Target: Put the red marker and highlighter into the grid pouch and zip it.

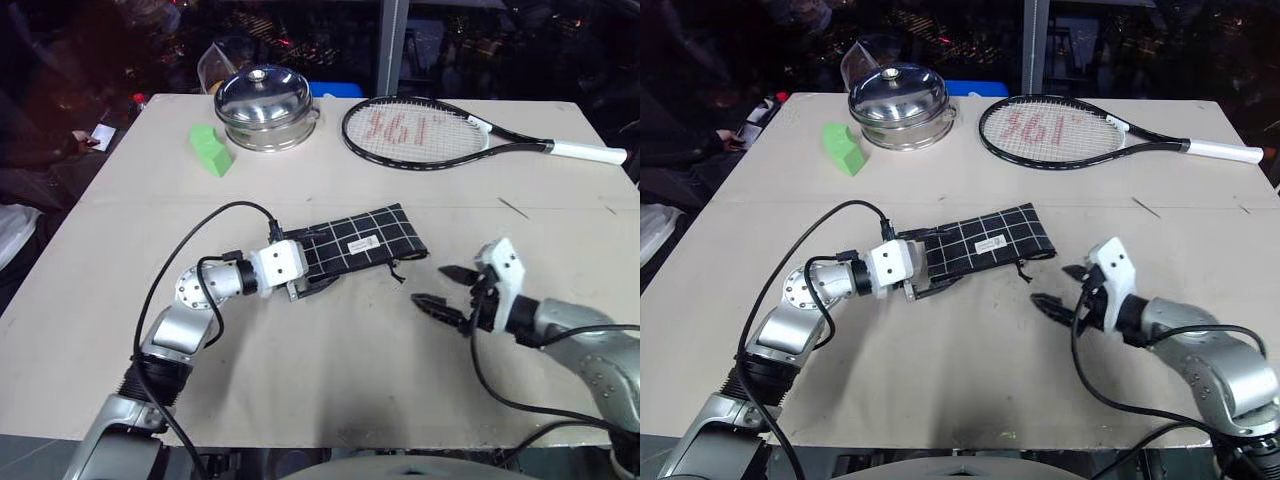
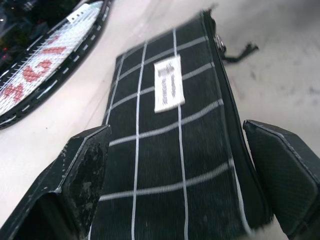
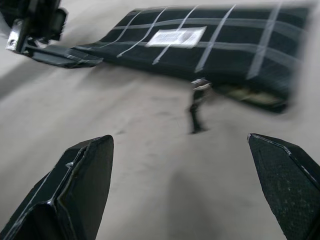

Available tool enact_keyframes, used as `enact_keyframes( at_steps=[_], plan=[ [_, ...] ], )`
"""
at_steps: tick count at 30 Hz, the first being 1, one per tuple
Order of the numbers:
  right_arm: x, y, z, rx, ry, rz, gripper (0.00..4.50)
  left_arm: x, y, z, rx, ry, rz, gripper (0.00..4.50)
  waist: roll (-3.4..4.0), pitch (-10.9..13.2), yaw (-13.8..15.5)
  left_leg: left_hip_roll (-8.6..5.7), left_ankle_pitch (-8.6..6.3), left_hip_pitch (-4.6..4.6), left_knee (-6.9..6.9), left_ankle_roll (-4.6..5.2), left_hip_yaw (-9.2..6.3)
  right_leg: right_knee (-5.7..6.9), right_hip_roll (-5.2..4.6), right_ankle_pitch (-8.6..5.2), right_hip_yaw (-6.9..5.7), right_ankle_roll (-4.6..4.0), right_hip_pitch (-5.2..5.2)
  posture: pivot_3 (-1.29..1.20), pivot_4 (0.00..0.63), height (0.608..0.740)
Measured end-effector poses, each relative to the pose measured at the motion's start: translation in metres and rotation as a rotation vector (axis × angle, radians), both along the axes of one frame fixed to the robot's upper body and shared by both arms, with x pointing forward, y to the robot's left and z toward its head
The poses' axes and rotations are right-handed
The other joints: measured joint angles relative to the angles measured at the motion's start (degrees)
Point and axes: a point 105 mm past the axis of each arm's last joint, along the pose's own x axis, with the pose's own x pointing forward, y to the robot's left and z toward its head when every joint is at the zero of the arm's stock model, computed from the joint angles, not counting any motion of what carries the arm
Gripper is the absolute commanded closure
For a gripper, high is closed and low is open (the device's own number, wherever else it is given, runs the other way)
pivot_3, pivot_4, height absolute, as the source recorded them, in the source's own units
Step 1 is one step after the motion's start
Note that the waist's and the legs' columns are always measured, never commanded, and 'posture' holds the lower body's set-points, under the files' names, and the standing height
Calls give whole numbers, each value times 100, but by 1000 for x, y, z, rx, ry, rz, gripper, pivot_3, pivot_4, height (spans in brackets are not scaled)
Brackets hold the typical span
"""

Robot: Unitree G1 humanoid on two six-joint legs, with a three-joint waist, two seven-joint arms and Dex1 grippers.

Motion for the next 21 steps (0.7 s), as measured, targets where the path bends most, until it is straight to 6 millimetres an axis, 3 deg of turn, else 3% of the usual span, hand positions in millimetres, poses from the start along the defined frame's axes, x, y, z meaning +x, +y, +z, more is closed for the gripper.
enact_keyframes(
  at_steps=[3, 5, 14, 21],
  plan=[
    [8, 4, -3, 32, 42, -33, 161, 0, -1, 1, -2, -3, -3, 82, 0, 0, -3, -1, 0, 1, -1, 0, 0, 0, 1, 0, 0, -1, 0, 0, 150, 740],
    [15, 7, -4, 47, 57, -54, 161, 0, -1, 1, 1, -5, 1, 603, 0, 0, -3, 0, 0, 1, -2, 0, 0, 1, 2, 0, 0, -1, 0, 0, 150, 740],
    [31, 30, -15, 58, 117, -59, 161, 2, -2, 1, 8, -19, 12, 4359, 0, 0, -10, 0, 0, 1, -2, 0, 1, 1, 2, 0, 0, -1, -1, 0, 150, 740],
    [39, 46, -17, 57, 122, -40, 161, 3, 1, -3, 11, 3, 26, 4359, -2, -2, -42, 5, 0, 4, -1, 0, 3, 4, 5, 1, 0, -1, 0, 0, 150, 740]
  ],
)
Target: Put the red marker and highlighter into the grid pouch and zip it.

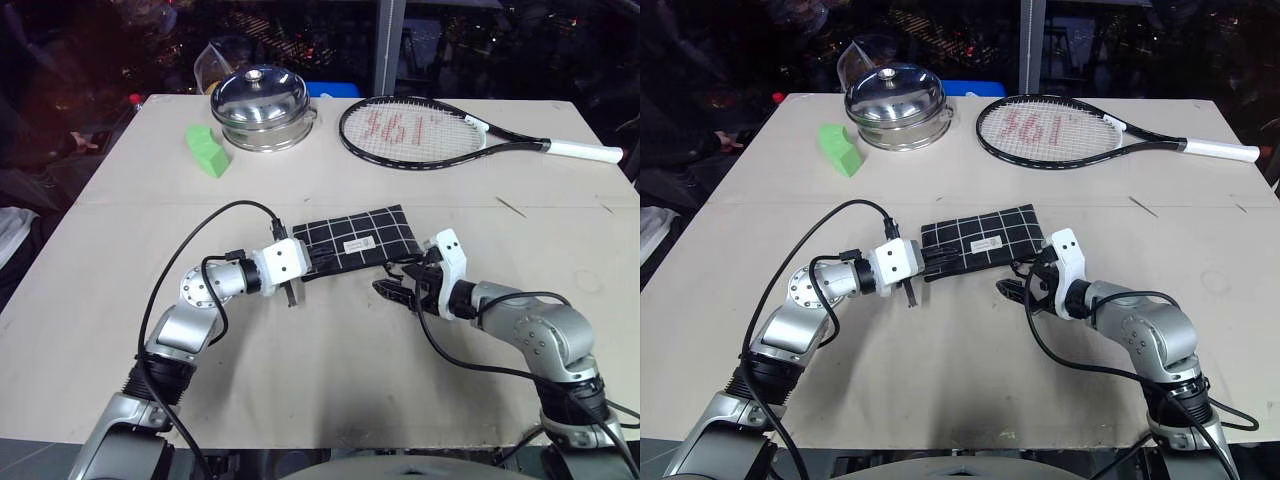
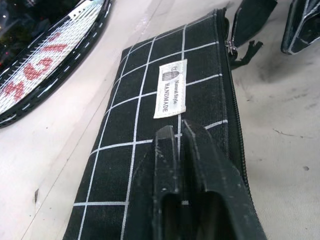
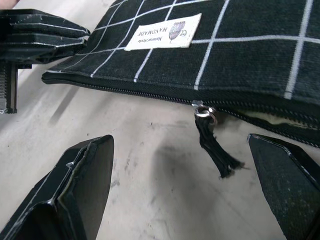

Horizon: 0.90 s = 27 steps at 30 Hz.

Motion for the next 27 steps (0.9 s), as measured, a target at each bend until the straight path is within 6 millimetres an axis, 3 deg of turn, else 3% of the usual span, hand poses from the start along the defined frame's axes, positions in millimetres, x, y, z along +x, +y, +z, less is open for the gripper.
enact_keyframes(
  at_steps=[2, 6, 9, 16, 19, 24, 27],
  plan=[
    [4, 5, 1, 7, -4, -7, 161, -1, 3, -1, -28, 39, 16, 4359, 0, 0, -21, 5, 0, 1, 0, 0, 1, 1, 4, 0, 1, 0, 0, 0, 150, 740],
    [10, 11, 0, 7, -17, -20, 161, -7, 14, -3, -15, 74, 31, 2888, -1, -1, -81, 9, 0, 2, 0, -1, 0, 2, 5, 0, 0, 0, 0, 0, 150, 740],
    [16, 11, -3, 5, -26, -61, 1380, -7, 21, -2, 19, 63, 50, 2807, -2, -3, -102, 8, 1, 4, 3, -2, 2, 5, 2, 1, 0, 0, 1, 0, 150, 740],
    [21, 17, -5, 25, -36, -95, 1380, -25, 19, -15, 36, 121, 6, 2807, -7, -7, -149, 16, 2, 9, 2, -3, 5, 7, 5, 1, 1, -2, 1, 0, 150, 740],
    [26, 16, -7, 19, -45, -128, 2257, -30, 20, -20, 37, 136, 9, 2807, -8, -7, -145, 16, 4, 9, 3, -6, 5, 8, 4, 4, 1, -6, 1, 0, 150, 740],
    [32, 11, -10, 10, -54, -177, 4451, -27, 16, -18, 30, 98, 33, 2807, -8, -7, -139, 16, 4, 6, 2, -7, 6, 6, 4, 4, 1, -6, -1, 0, 150, 740],
    [34, 11, -11, 12, -55, -186, 4451, -28, 10, -15, 24, 79, 33, 2807, -8, -7, -140, 16, 4, 6, -2, -7, 5, 5, 4, 4, 1, -6, -1, 0, 150, 740]
  ],
)
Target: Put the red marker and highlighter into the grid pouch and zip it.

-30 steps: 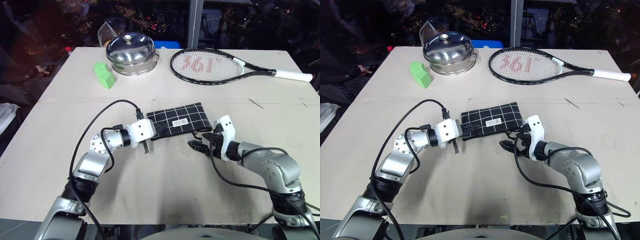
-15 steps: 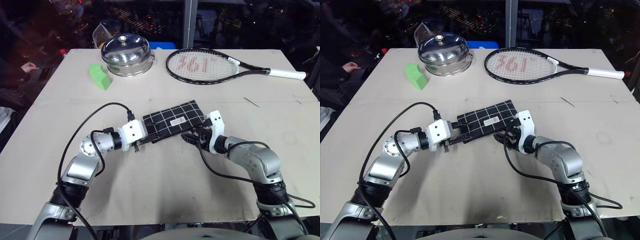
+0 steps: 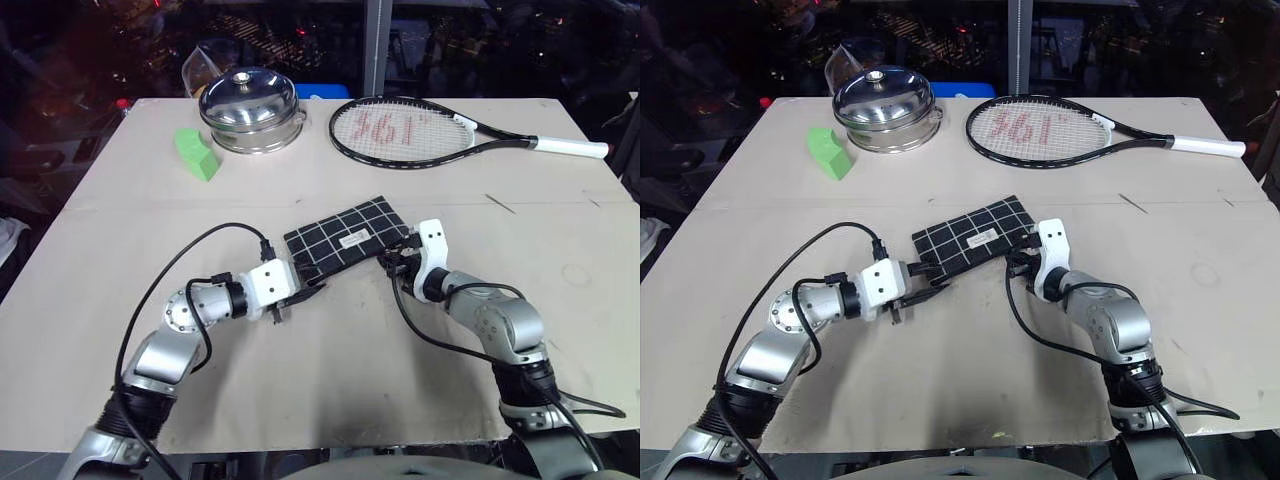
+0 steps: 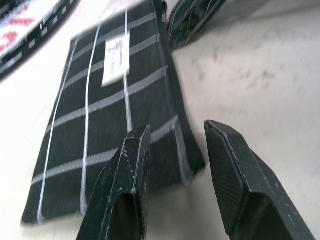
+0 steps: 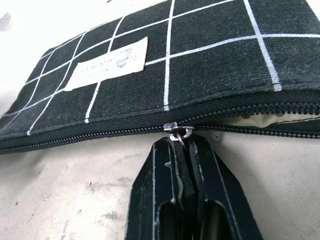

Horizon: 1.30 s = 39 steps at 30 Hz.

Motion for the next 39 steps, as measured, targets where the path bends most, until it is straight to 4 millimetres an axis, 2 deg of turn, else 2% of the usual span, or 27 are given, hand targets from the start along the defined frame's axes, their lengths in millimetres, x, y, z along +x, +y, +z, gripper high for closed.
enact_keyframes(
  at_steps=[4, 7, 12, 13, 16, 24, 27, 30, 35, 36, 38, 39],
  plan=[
    [1, 0, 0, 8, -2, -6, 4451, 0, -3, -2, 5, -5, 15, 2807, 0, 0, 6, 0, 0, -1, 1, 0, 0, 0, -1, 0, 0, 0, 0, 0, 150, 740],
    [2, 0, 1, 20, -2, -19, 4451, 7, -13, -7, 39, -45, 43, 2807, 1, 1, 28, -5, 0, -4, 1, 0, -1, -1, -3, 0, 0, 0, 0, 0, 150, 740],
    [0, 1, 9, 31, -17, -9, 4451, 33, -16, -2, 135, -177, 124, 2807, 3, 2, 54, -7, 0, -8, 0, 0, -2, -3, -3, 10, -1, -16, -3, 0, 150, 740],
    [-1, 0, 12, 31, -24, -5, 4500, 37, -16, 0, 146, -202, 141, 3329, 2, 2, 53, -7, 0, -9, -2, 1, -2, -5, -3, 10, -1, -16, -3, 0, 150, 740],
    [-4, 1, 19, 31, -38, 7, 4500, 44, -17, 1, 164, -235, 161, 4435, 2, 2, 53, -7, 0, -9, -3, 1, -2, -5, -4, 9, -1, -16, -3, 0, 150, 740],
    [-4, -7, 24, 13, -51, -12, 4500, 40, -20, 0, 132, -223, 137, 4435, 2, 2, 56, -8, 0, -9, -4, 1, -2, -5, -6, 9, -1, -15, -4, 0, 150, 740],
    [0, -21, 22, -50, -65, -55, 4500, 40, -18, 1, 120, -212, 139, 4435, 2, 2, 58, -10, 0, -9, -3, 1, -1, -5, -7, 8, -2, -14, -3, 0, 150, 740],
    [9, -54, 20, -123, -76, -166, 4500, 41, -12, 4, 122, -213, 151, 4435, 2, 2, 63, -12, 0, -9, -4, 1, -1, -6, -8, 8, -1, -14, -3, 0, 150, 740],
    [2, -66, 16, -158, -72, -133, 4500, 37, -18, 1, 120, -205, 107, 4435, 4, 3, 61, -10, 0, -9, -8, 1, -2, -6, -5, 6, -1, -11, -4, 0, 150, 740],
    [-1, -68, 16, -165, -72, -117, 4500, 36, -20, 0, 118, -198, 95, 4154, 4, 3, 65, -12, 0, -10, -8, 1, -2, -7, -6, 6, -1, -11, -4, 0, 150, 740],
    [-6, -75, 16, -205, -85, -86, 3899, 33, -21, -2, 92, -149, 77, 3617, 4, 3, 76, -14, -1, -10, -7, 1, -2, -8, -9, 0, -1, 0, -3, 0, 150, 740],
    [-8, -79, 16, -223, -93, -79, 3634, 31, -20, -2, 73, -123, 74, 3146, 4, 3, 80, -14, -1, -10, -7, 1, -2, -8, -10, 0, -1, 1, -3, 0, 150, 740]
  ],
)
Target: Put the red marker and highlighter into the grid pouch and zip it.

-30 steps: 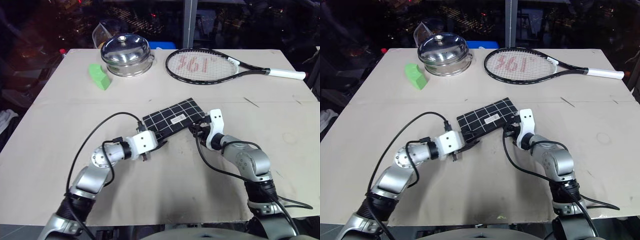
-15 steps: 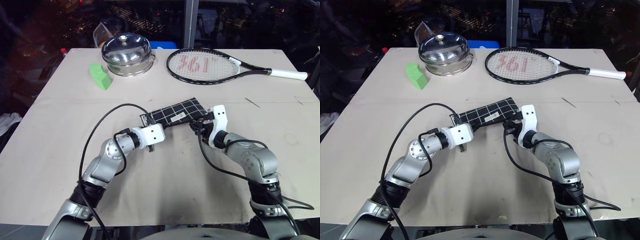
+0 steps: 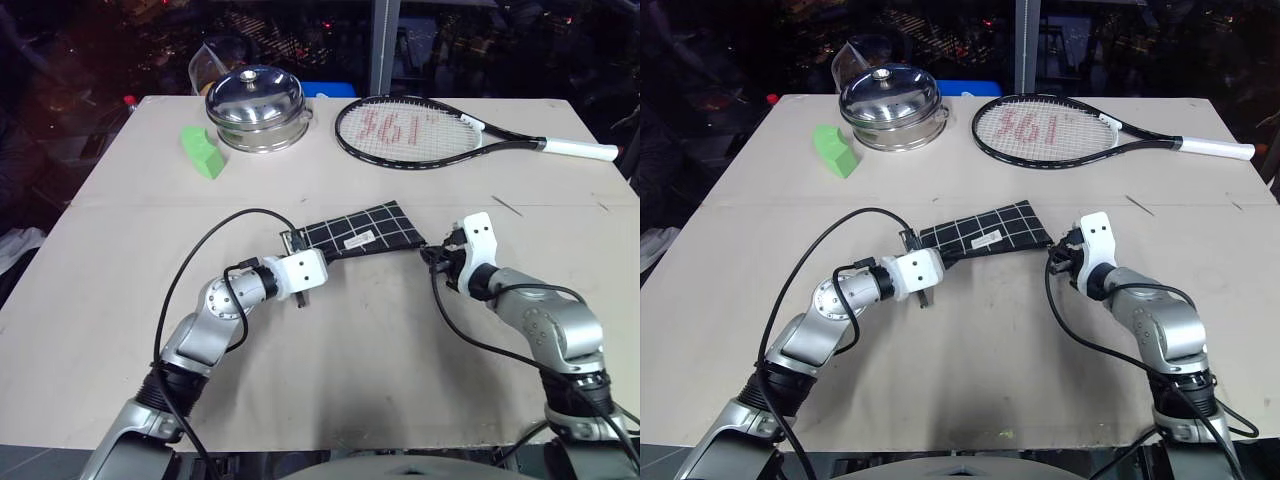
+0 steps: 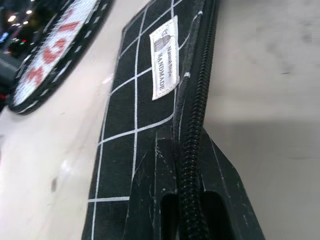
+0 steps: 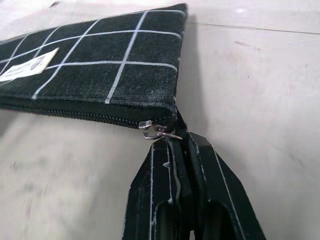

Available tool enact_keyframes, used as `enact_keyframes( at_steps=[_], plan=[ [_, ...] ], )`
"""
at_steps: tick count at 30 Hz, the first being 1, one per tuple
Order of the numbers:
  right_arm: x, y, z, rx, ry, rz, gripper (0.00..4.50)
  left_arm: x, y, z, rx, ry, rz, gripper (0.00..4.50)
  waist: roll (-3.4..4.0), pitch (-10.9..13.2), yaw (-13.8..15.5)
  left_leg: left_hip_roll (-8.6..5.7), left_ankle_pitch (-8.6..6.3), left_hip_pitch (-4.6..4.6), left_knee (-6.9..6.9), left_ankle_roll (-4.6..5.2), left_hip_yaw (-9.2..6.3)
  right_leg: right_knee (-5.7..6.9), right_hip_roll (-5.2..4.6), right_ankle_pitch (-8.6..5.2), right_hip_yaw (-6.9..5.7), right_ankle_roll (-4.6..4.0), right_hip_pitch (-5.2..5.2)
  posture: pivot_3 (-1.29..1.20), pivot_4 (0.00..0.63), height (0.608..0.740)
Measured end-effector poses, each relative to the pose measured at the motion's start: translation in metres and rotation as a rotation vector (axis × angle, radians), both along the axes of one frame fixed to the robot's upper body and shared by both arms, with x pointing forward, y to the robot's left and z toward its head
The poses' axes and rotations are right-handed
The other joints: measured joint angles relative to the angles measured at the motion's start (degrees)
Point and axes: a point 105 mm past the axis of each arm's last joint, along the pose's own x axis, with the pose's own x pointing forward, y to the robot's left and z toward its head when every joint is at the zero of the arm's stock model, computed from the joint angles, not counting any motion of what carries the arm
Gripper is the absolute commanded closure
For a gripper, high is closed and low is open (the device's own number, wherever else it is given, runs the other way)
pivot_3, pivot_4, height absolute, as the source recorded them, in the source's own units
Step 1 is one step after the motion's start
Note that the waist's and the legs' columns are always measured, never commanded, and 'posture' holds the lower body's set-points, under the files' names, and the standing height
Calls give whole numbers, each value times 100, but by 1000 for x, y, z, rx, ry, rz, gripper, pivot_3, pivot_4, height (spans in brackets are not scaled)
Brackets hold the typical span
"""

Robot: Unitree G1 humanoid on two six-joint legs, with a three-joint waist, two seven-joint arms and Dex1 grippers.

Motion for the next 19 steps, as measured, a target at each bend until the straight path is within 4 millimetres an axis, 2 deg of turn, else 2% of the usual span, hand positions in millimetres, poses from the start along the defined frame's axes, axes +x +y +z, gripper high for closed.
enact_keyframes(
  at_steps=[1, 2, 3, 6, 7, 10, 13, 16, 19],
  plan=[
    [-7, -7, -1, -40, -12, 20, 3206, -5, 2, 0, -40, 49, -13, 2710, 0, 0, 8, 0, 0, -1, -1, 0, -1, -2, 0, -1, -1, 1, 0, 0, 150, 740],
    [-23, -16, -3, -92, -29, 79, 2649, -18, 7, 1, -119, 140, -33, 2194, 0, 1, 17, 0, -1, -1, -4, 1, -2, -3, 0, -3, -1, 2, -1, 0, 150, 740],
    [-26, -18, -5, -99, -27, 92, 2081, -20, 9, 2, -140, 164, -34, 1733, -1, 1, 22, 1, -1, 4, -5, 1, -3, -3, 1, -5, -1, 5, 2, 0, 150, 740],
    [-56, -26, -4, -89, -51, 196, 991, -44, 21, 12, -305, 363, -58, 1683, -2, 6, 21, 4, -1, 2, -9, 0, -4, -2, 3, -6, 0, 5, -2, 0, 150, 740],
    [-73, -38, -2, -99, -75, 236, 543, -56, 31, 18, -364, 434, -58, 1683, 3, 9, 33, 4, -1, 1, -9, 0, -5, -3, 3, -6, -1, 6, -3, 0, 150, 740],
    [-102, -74, 14, -154, -180, 253, 543, -77, 56, 27, -440, 521, 2, 1683, 7, 15, 85, 3, -2, 16, 4, -1, -7, -5, 0, -10, -3, 13, 15, 0, 150, 740],
    [-123, -96, 29, -233, -258, 272, 543, -93, 69, 28, -448, 559, 61, 1683, 6, 14, 105, 1, -2, 19, 11, -1, -8, -4, -5, -12, -4, 8, 17, 0, 150, 740],
    [-134, -110, 35, -270, -276, 261, 543, -101, 80, 26, -443, 572, 116, 1683, 6, 14, 112, 1, -3, 17, 9, -2, -9, -5, -5, -23, -4, -12, 15, 0, 150, 740],
    [-140, -116, 37, -285, -284, 256, 543, -106, 83, 26, -448, 578, 120, 1683, 7, 15, 123, 1, -4, 17, 7, -4, -12, -6, -5, -24, -4, -14, 15, 0, 150, 740]
  ],
)
